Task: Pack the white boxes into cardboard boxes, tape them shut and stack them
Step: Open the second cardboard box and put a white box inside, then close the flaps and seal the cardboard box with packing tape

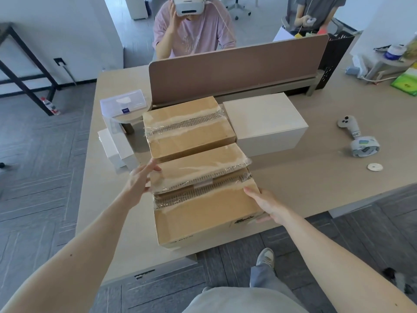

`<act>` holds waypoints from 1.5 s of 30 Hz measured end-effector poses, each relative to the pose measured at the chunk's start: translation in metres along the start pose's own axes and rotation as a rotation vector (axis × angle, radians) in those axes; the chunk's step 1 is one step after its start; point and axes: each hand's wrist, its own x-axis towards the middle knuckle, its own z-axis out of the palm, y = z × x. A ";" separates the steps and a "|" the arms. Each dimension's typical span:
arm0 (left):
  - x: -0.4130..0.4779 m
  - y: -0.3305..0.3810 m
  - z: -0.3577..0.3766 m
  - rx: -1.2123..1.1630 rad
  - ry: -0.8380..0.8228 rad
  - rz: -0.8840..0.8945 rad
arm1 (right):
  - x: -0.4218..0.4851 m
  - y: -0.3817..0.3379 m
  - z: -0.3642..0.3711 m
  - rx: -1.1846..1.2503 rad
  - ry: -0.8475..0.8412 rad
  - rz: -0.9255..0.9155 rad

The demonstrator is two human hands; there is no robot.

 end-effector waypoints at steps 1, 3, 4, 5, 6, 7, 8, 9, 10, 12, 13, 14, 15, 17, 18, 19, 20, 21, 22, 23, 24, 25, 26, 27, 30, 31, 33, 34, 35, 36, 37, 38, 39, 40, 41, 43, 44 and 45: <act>-0.001 0.001 0.008 0.048 0.001 0.028 | -0.002 0.003 -0.005 0.000 0.003 0.005; -0.001 0.000 0.024 0.185 0.010 0.123 | -0.007 0.009 -0.016 -0.010 0.029 0.013; -0.001 0.000 0.033 0.255 0.012 0.172 | -0.010 0.011 -0.022 -0.018 0.050 0.013; 0.001 0.000 0.043 0.304 0.005 0.200 | -0.012 0.014 -0.028 -0.028 0.071 0.014; 0.002 0.001 0.052 0.340 -0.011 0.212 | -0.014 0.017 -0.034 -0.034 0.091 0.015; 0.004 0.001 0.062 0.379 -0.033 0.224 | -0.016 0.019 -0.040 -0.035 0.111 0.017; 0.005 0.004 0.072 0.423 -0.057 0.239 | -0.017 0.021 -0.047 -0.033 0.133 0.019; 0.006 0.006 0.082 0.467 -0.078 0.252 | -0.017 0.024 -0.054 -0.031 0.156 0.021; 0.008 0.008 0.092 0.498 -0.095 0.260 | -0.017 0.026 -0.061 -0.031 0.183 0.023; 0.010 0.012 0.113 0.536 -0.121 0.277 | -0.016 0.029 -0.076 -0.041 0.225 0.028; 0.011 0.013 0.124 0.551 -0.125 0.301 | -0.016 0.029 -0.085 -0.051 0.237 0.028; 0.011 0.014 0.135 0.570 -0.126 0.322 | -0.014 0.030 -0.095 -0.064 0.244 0.026; 0.011 0.016 0.146 0.594 -0.124 0.330 | -0.013 0.029 -0.106 -0.080 0.247 0.022; 0.012 0.023 0.170 0.640 -0.132 0.322 | -0.009 0.029 -0.129 -0.116 0.258 0.004; 0.013 0.027 0.182 0.655 -0.144 0.313 | -0.005 0.029 -0.141 -0.131 0.267 -0.007; 0.016 0.031 0.195 0.668 -0.152 0.306 | -0.002 0.029 -0.153 -0.142 0.275 -0.020; 0.018 0.035 0.208 0.680 -0.156 0.304 | 0.001 0.029 -0.166 -0.147 0.279 -0.030; 0.021 0.038 0.222 0.689 -0.157 0.305 | 0.006 0.029 -0.180 -0.150 0.280 -0.036; 0.025 0.041 0.237 0.692 -0.157 0.311 | 0.010 0.029 -0.194 -0.153 0.281 -0.040; 0.028 0.045 0.252 0.688 -0.159 0.308 | 0.016 0.028 -0.210 -0.156 0.280 -0.045; 0.031 0.050 0.269 0.686 -0.157 0.301 | 0.021 0.026 -0.226 -0.161 0.276 -0.050; 0.033 0.055 0.286 0.688 -0.146 0.292 | 0.027 0.025 -0.243 -0.170 0.272 -0.055; 0.036 0.059 0.302 0.695 -0.134 0.284 | 0.034 0.024 -0.261 -0.181 0.268 -0.058; 0.039 0.064 0.318 0.705 -0.128 0.263 | 0.041 0.024 -0.279 -0.192 0.264 -0.062; 0.045 0.080 0.364 0.847 -0.127 0.142 | 0.056 0.025 -0.329 -0.230 0.236 -0.074; 0.047 0.087 0.378 0.953 -0.120 0.098 | 0.060 0.026 -0.343 -0.252 0.224 -0.081; 0.048 0.099 0.406 1.184 -0.124 0.086 | 0.068 0.028 -0.365 -0.297 0.205 -0.123; 0.048 0.105 0.422 1.267 -0.151 0.108 | 0.072 0.028 -0.373 -0.327 0.195 -0.154; 0.048 0.111 0.438 1.303 -0.190 0.136 | 0.077 0.028 -0.381 -0.372 0.180 -0.188; 0.047 0.116 0.456 1.293 -0.240 0.159 | 0.083 0.026 -0.388 -0.429 0.157 -0.226; 0.044 0.120 0.474 1.258 -0.281 0.176 | 0.088 0.024 -0.394 -0.486 0.125 -0.255; 0.041 0.122 0.494 1.224 -0.300 0.183 | 0.094 0.021 -0.401 -0.530 0.088 -0.277; 0.039 0.121 0.512 1.217 -0.296 0.184 | 0.098 0.017 -0.407 -0.558 0.067 -0.293; 0.037 0.121 0.530 1.231 -0.269 0.181 | 0.101 0.013 -0.413 -0.576 0.073 -0.327; 0.037 0.118 0.544 1.246 -0.217 0.188 | 0.104 0.008 -0.420 -0.582 0.095 -0.366; 0.038 0.111 0.558 1.233 -0.099 0.268 | 0.112 -0.001 -0.437 -0.549 0.168 -0.439; 0.039 0.107 0.558 1.209 -0.064 0.340 | 0.118 -0.003 -0.446 -0.531 0.222 -0.463; 0.039 0.101 0.556 1.182 -0.039 0.414 | 0.126 -0.005 -0.457 -0.533 0.290 -0.474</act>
